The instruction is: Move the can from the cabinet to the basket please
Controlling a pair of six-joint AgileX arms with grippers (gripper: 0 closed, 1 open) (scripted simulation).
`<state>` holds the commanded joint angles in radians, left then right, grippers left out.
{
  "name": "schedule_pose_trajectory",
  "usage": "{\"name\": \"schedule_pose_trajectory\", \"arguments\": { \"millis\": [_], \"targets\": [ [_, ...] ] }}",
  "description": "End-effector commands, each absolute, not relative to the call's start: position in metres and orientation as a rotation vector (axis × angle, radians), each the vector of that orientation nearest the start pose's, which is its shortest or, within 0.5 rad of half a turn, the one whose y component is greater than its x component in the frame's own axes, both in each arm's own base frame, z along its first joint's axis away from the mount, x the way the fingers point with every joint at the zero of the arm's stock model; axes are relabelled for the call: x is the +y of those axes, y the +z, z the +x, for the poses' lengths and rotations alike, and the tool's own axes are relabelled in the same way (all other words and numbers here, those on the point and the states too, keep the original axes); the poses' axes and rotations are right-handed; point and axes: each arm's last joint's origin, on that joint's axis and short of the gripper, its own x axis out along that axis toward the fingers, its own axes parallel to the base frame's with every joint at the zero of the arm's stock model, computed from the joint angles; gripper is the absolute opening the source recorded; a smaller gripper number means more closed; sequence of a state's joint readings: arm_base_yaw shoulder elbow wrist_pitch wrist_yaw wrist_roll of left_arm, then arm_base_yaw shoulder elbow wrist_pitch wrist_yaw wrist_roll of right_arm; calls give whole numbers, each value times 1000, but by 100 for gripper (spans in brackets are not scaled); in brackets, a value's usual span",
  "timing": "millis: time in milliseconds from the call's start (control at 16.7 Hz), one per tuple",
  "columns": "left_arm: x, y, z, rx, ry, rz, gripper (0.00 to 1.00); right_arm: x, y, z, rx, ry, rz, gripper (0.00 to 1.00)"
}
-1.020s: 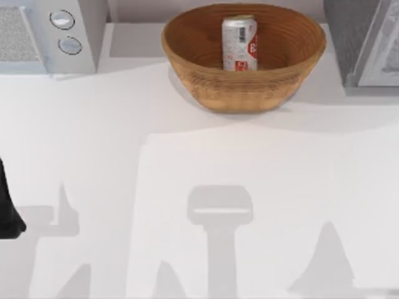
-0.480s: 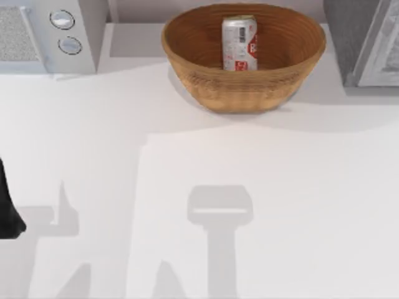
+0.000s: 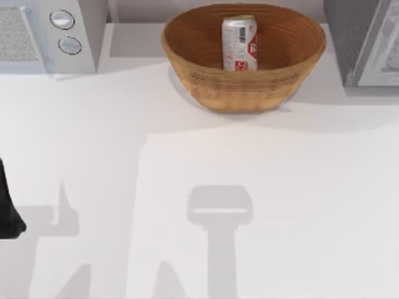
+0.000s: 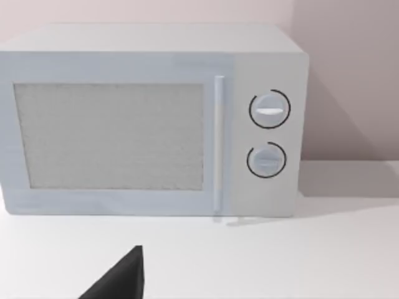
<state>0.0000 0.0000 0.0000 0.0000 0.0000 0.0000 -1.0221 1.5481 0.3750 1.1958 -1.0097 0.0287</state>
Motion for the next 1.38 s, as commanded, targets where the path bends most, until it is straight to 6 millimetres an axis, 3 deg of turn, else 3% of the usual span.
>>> {"name": "schedule_pose_trajectory", "arguments": {
  "millis": [180,360,540,720,900,1080,1260,1380],
  "targets": [
    [-1,160,106,0,0,0,100,-219,179,163,-4,4,-10,100],
    [-1,160,106,0,0,0,100,-245,213,174,-6,2,-16,100],
    [-1,160,106,0,0,0,100,-268,266,185,-1,1,-9,100],
    [-1,160,106,0,0,0,100,-277,330,189,11,0,13,100],
    [-1,160,106,0,0,0,100,-267,396,184,22,0,35,100],
    [-1,160,106,0,0,0,100,-242,454,173,23,1,37,100],
    [-1,160,106,0,0,0,100,-214,494,161,11,2,16,100],
    [-1,160,106,0,0,0,100,-202,507,155,4,3,6,100]
  ]
}}
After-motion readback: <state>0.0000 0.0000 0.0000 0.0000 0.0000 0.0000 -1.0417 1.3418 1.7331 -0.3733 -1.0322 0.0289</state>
